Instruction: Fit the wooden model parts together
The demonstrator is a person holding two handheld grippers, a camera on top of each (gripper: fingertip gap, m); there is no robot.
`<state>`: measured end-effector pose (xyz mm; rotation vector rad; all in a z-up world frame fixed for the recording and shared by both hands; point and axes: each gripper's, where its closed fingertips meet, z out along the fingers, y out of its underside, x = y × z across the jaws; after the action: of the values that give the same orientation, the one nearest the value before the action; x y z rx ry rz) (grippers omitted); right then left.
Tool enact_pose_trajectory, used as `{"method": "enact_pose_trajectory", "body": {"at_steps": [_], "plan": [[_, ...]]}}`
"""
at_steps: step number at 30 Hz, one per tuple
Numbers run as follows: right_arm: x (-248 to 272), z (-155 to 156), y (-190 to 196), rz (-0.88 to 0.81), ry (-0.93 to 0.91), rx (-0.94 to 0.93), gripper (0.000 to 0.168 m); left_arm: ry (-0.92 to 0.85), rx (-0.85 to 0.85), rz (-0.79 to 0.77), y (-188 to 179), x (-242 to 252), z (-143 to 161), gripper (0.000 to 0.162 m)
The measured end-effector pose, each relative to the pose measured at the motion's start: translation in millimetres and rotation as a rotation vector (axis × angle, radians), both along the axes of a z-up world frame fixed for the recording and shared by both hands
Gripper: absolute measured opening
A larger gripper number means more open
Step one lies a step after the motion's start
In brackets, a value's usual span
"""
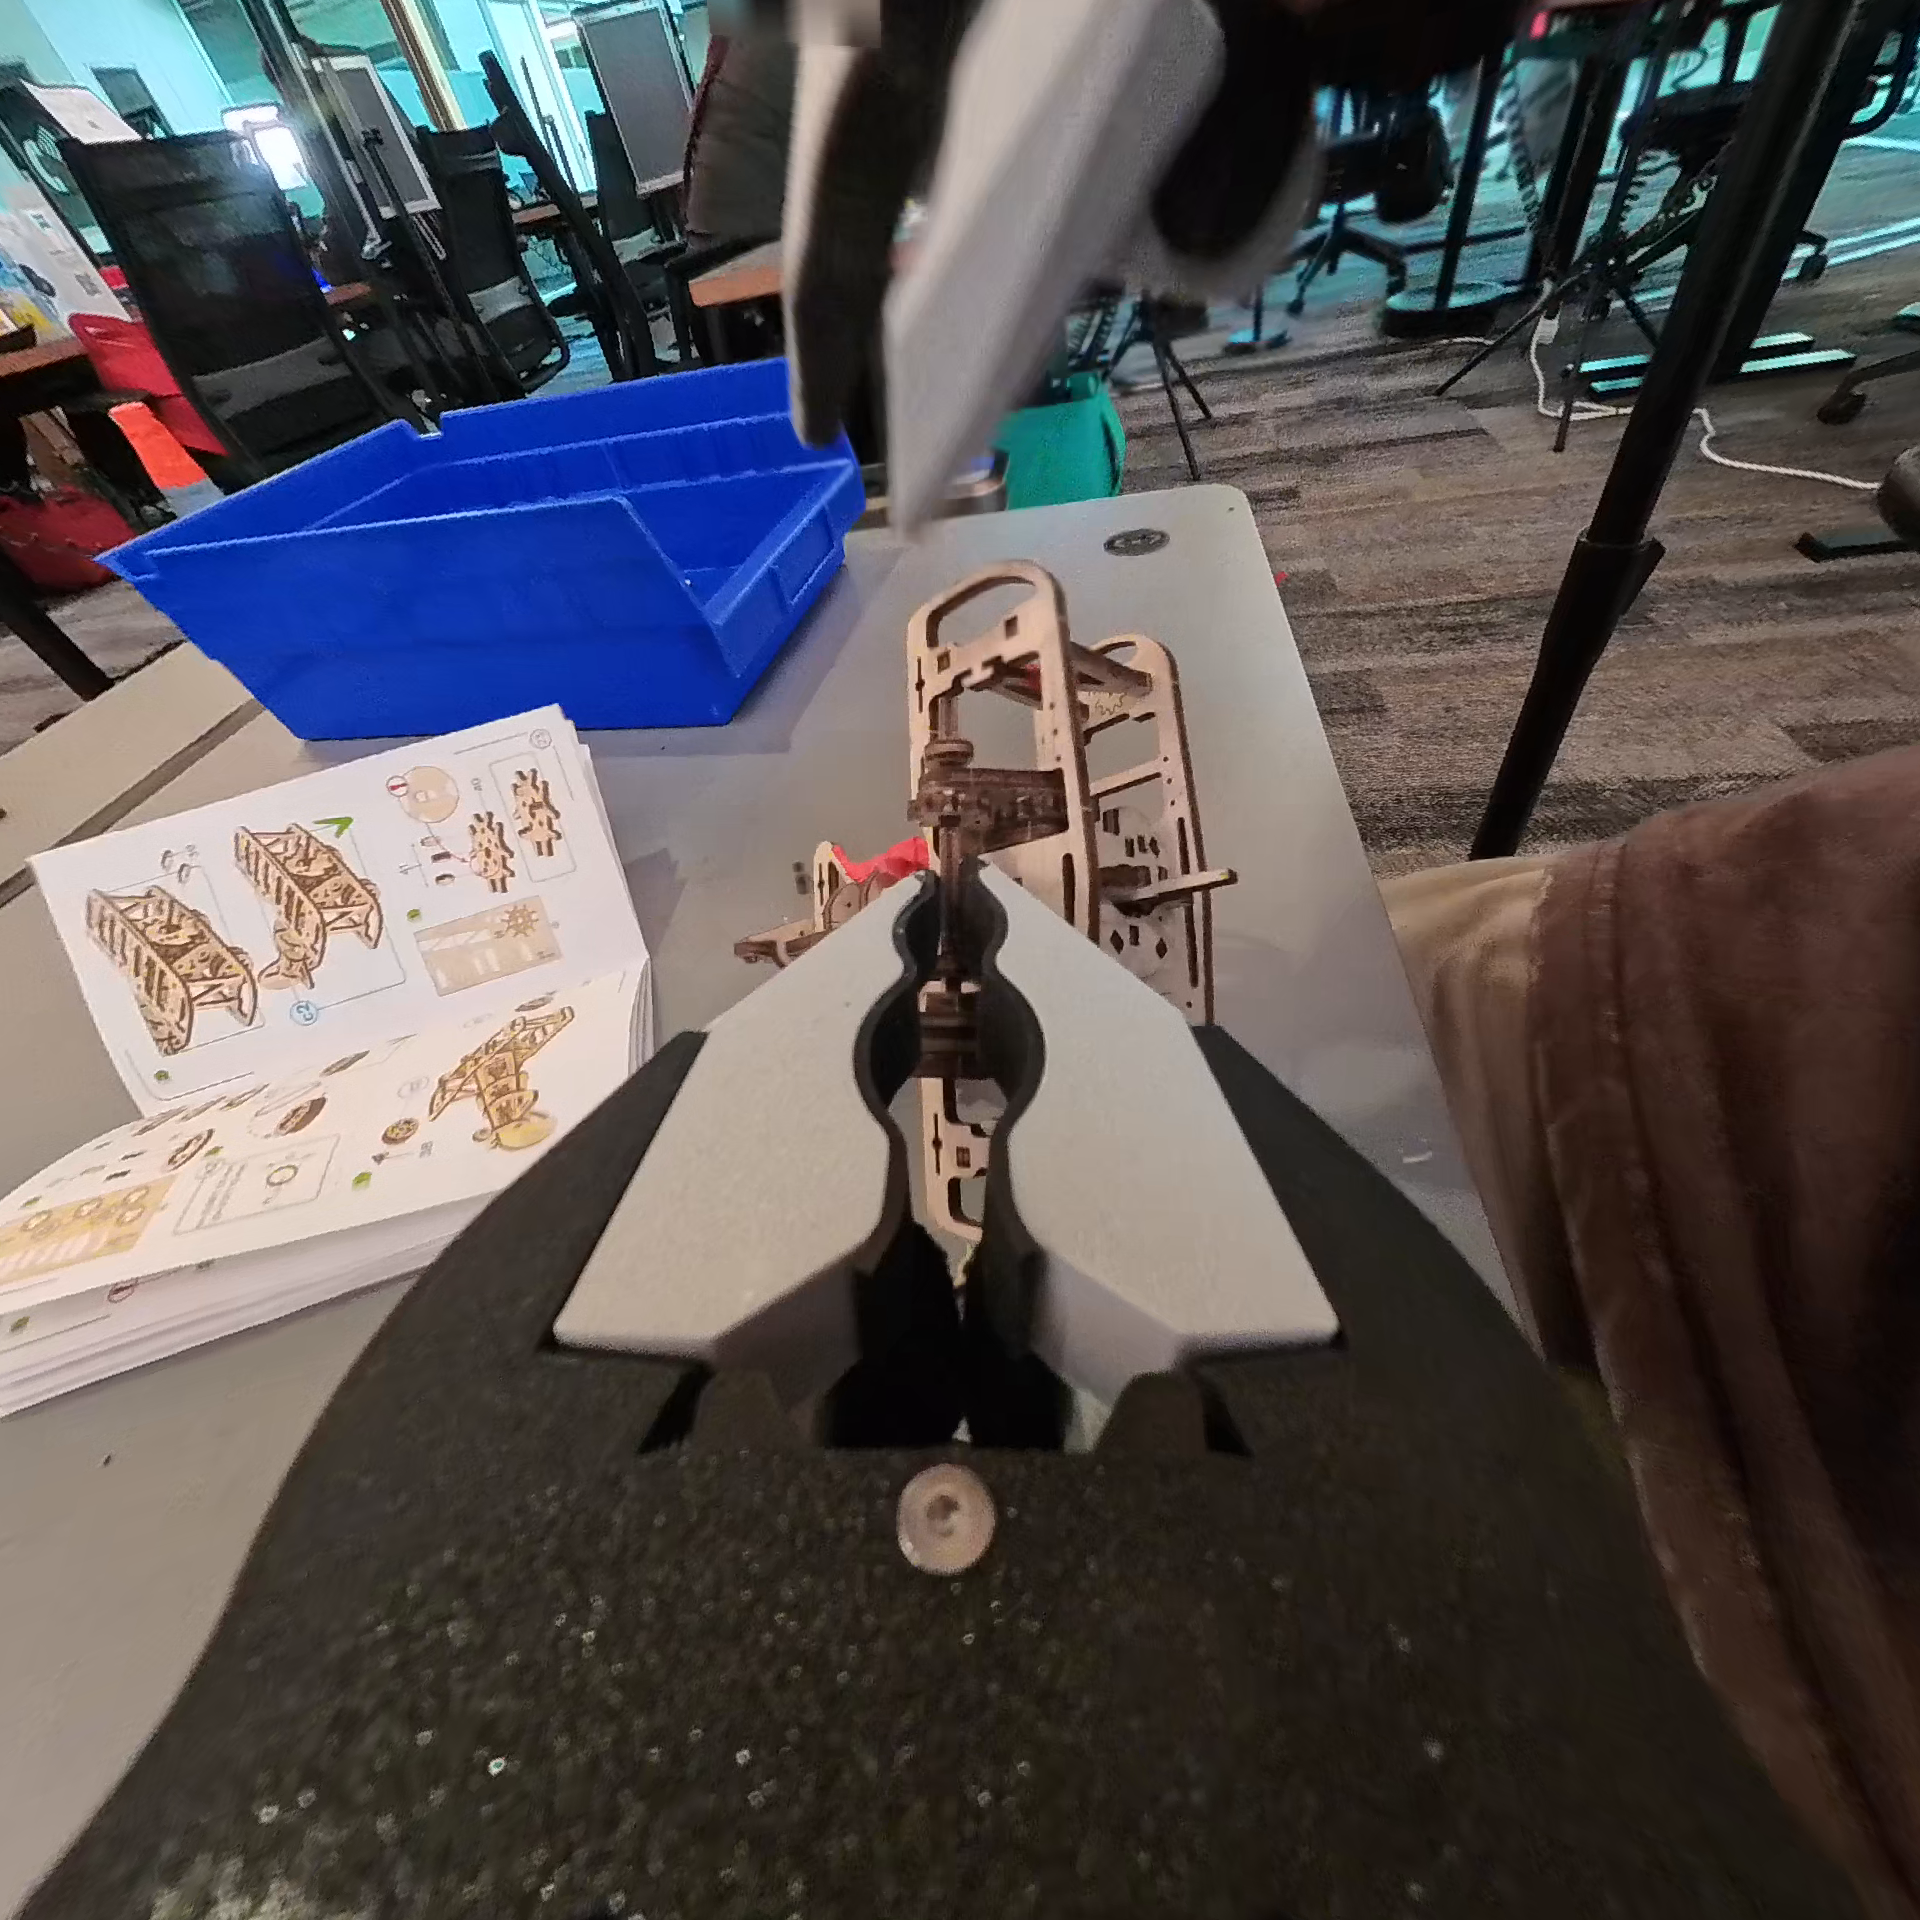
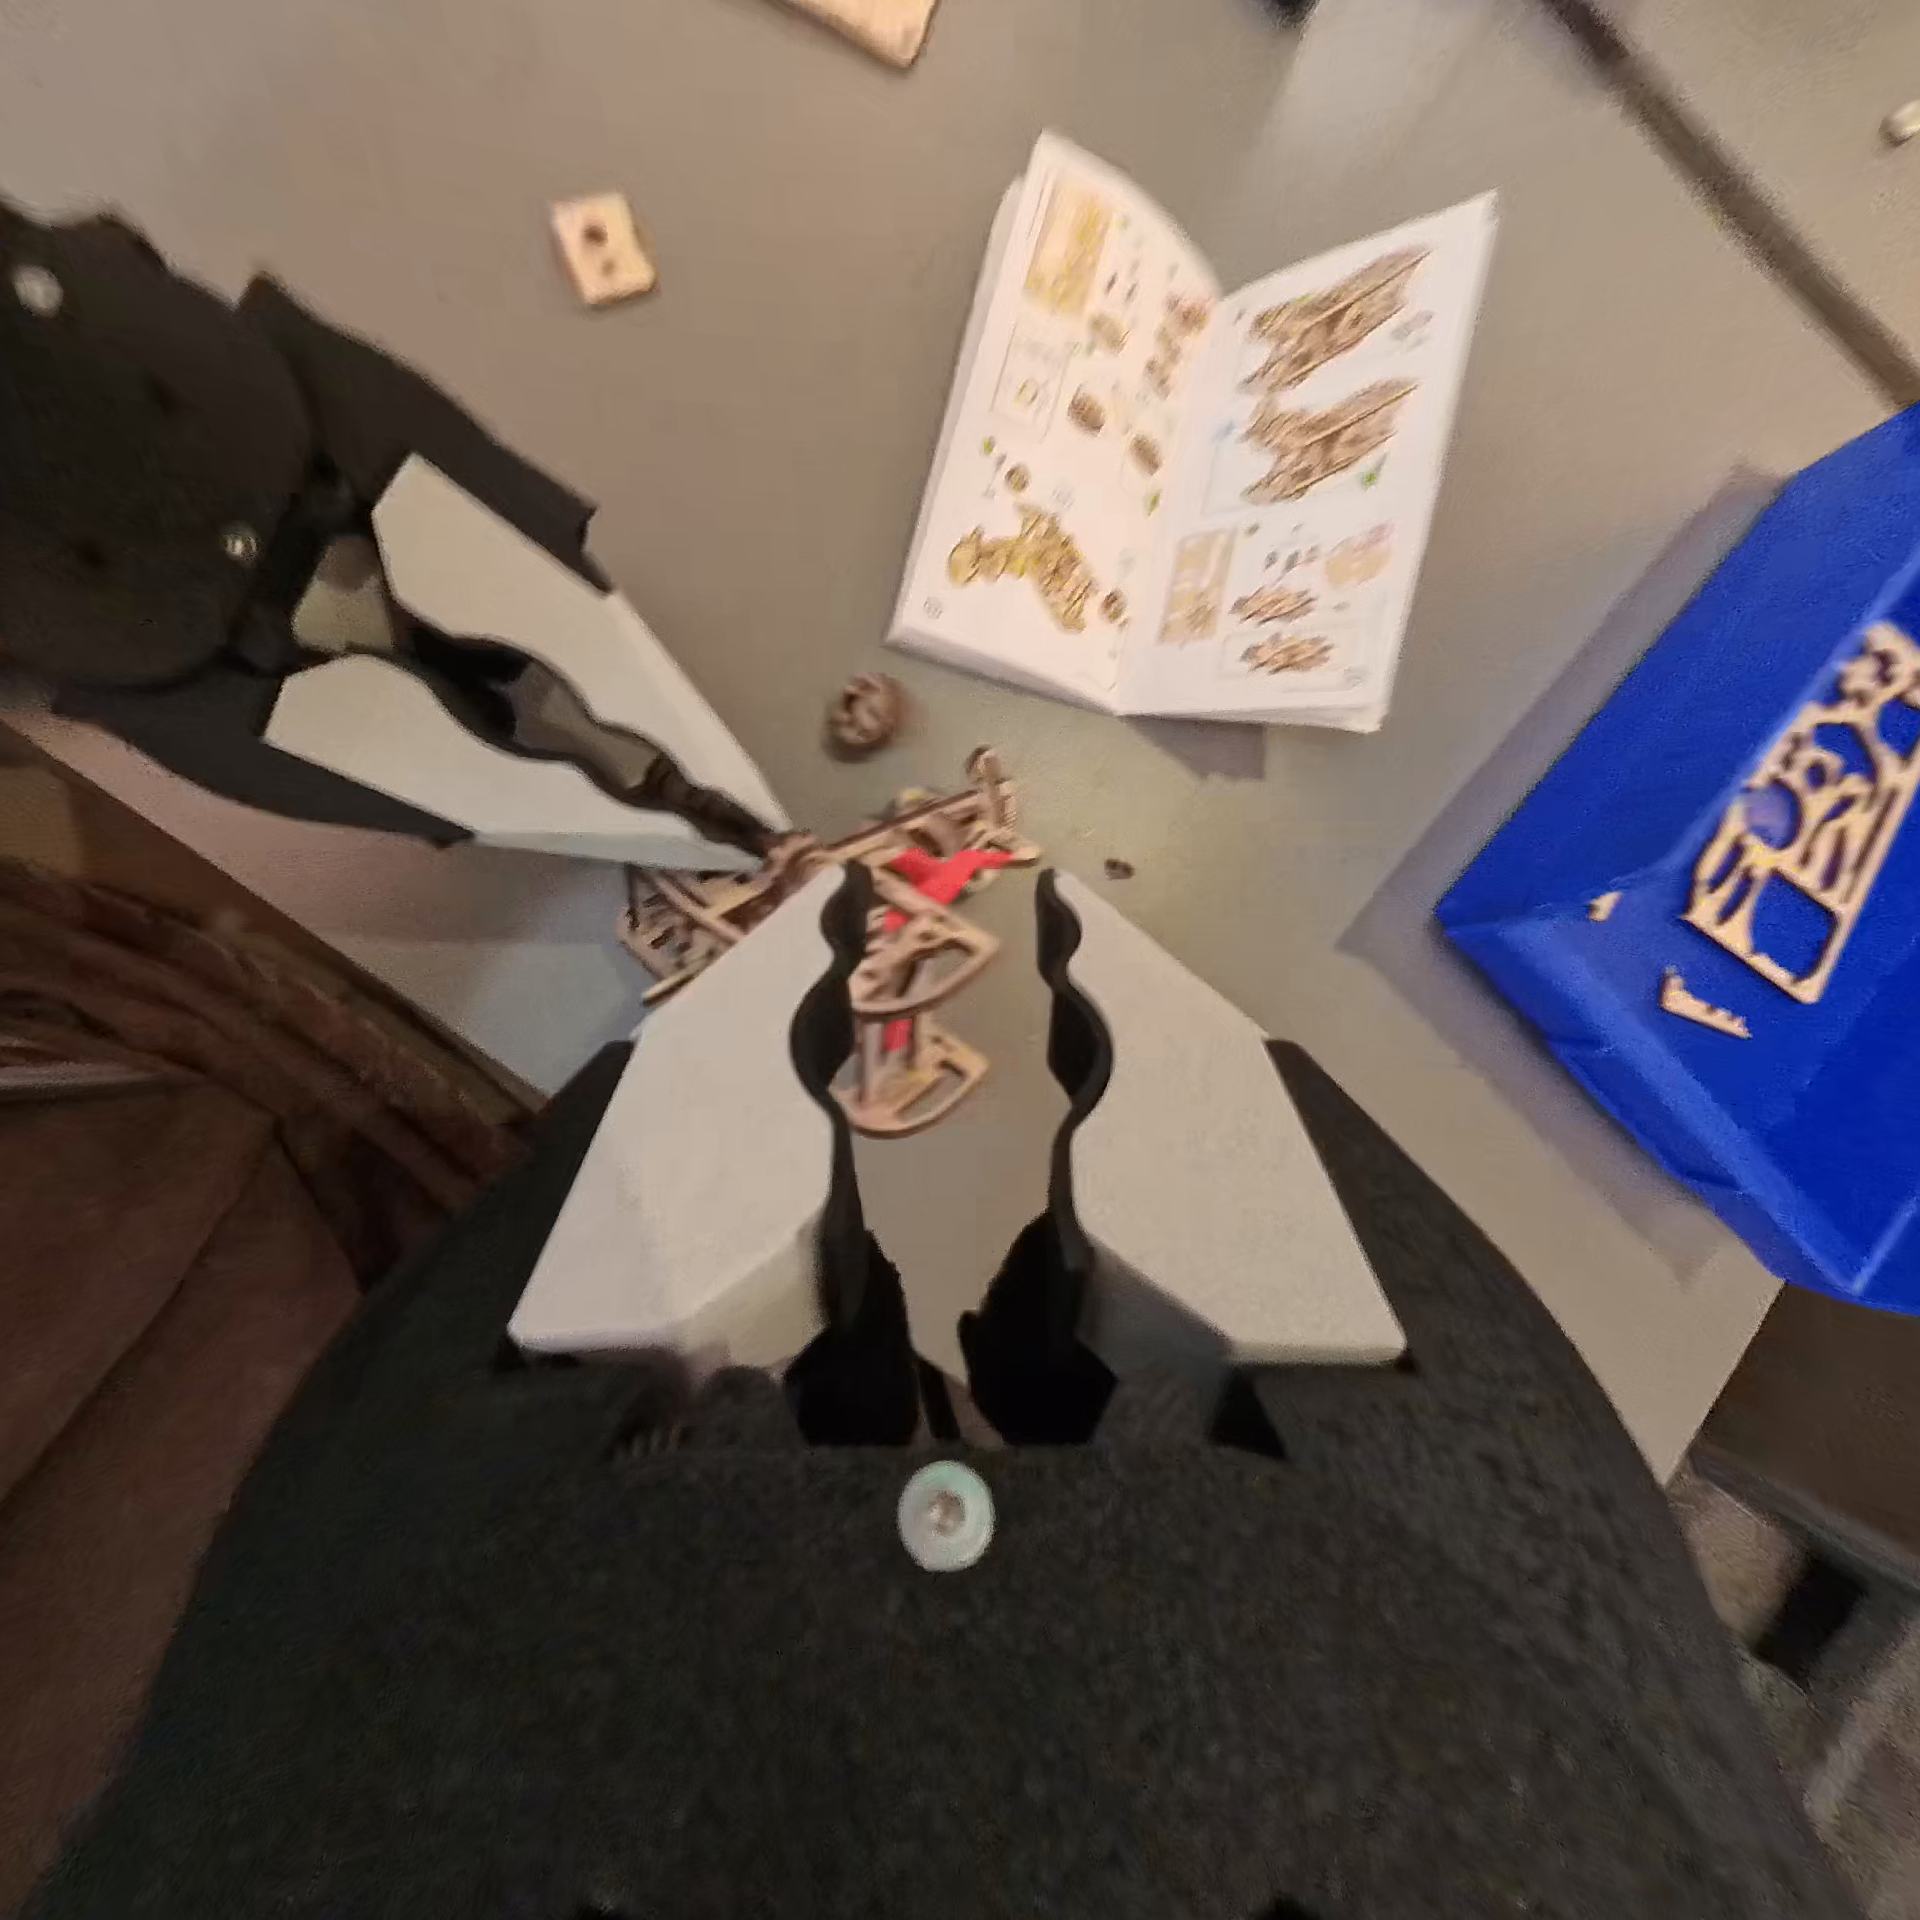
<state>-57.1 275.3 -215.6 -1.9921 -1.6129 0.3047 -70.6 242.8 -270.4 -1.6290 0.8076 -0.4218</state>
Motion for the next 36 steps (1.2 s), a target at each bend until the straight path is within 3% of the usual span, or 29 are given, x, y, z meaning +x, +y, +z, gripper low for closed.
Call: {"method": "enact_pose_trajectory", "body": {"at_steps": [3, 7, 9, 14, 19, 24, 27, 32, 36], "plan": [[6.3, 15.3, 28.5, -0.02, 0.092, 0.005, 0.032, -0.01, -0.003, -0.01, -6.7, -3.5, 0.9, 0.0], [8.4, -22.6, 54.7, 0.021, 0.132, -0.024, 0.033, -0.037, -0.026, -0.011, -16.6, -7.6, 3.0, 0.0], [-2.5, -45.3, 51.2, 0.052, 0.165, -0.087, 0.037, -0.049, -0.031, -0.018, -27.2, -10.0, 10.8, 0.0], [-57.7, -54.5, 33.7, 0.145, 0.35, -0.216, 0.038, -0.03, -0.043, 0.023, -58.6, -45.3, 44.1, 0.0], [-136.1, -75.4, 12.3, 0.277, 0.32, -0.223, 0.04, -0.017, -0.079, 0.284, -74.3, -123.5, 60.9, 0.0], [-218.3, -104.6, 17.2, 0.36, 0.177, -0.208, 0.043, -0.191, -0.118, 0.657, -89.3, -204.0, 61.1, 0.0], [-261.9, -102.1, 30.3, 0.402, 0.172, -0.203, 0.043, -0.335, -0.101, 0.816, -101.8, -234.6, 65.1, 0.0], [-286.1, -113.4, 34.2, 0.548, 0.039, -0.24, 0.042, -0.321, -0.069, 0.919, -118.3, -258.2, 66.4, 0.0], [-276.4, -124.1, 37.3, 0.524, -0.036, -0.237, 0.032, -0.292, -0.053, 0.935, -125.8, -265.9, 70.8, 0.0]]}}
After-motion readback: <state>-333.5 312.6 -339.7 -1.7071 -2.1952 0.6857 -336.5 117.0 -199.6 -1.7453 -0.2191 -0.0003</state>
